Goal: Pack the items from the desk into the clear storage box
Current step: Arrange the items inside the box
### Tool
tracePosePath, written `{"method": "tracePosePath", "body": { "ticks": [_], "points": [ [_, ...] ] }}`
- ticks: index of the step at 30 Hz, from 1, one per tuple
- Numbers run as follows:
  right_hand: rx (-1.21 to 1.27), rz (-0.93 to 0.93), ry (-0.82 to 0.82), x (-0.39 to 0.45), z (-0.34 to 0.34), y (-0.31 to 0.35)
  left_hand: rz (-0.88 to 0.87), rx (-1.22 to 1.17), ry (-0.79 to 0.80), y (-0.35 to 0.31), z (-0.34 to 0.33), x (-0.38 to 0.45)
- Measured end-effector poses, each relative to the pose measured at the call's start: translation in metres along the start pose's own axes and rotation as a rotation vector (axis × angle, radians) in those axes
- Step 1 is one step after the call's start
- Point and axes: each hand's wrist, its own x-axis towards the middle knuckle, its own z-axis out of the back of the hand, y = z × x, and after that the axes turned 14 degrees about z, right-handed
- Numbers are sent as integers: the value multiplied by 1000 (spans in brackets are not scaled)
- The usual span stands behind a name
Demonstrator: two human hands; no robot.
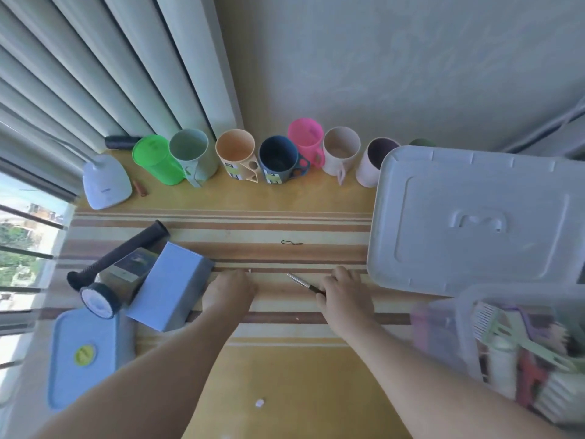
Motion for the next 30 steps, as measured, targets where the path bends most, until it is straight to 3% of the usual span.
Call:
{"method": "tracePosePath", "body": {
  "ticks": [4,7,12,15,19,24,30],
  "points": [
    [68,-109,9,-27,6,-10,-63,215,35,-13,1,-12],
    [161,-135,27,-36,18,-1,-118,192,46,-17,-1,-28],
    [437,-30,-256,-49,86,20,-312,24,55,-36,-22,-64],
    [241,90,-424,-73,137,3,-472,-64,128,-70,-41,-92],
    [61,107,-479,-118,172,-46,-630,42,167,-135,-68,-132],
    [-9,23,-481,-200,193,-115,-671,310,34,-194,-95,-166],
    [13,-79,-471,-281,172,-189,-722,530,-148,-199,-125,-170]
  ]
}}
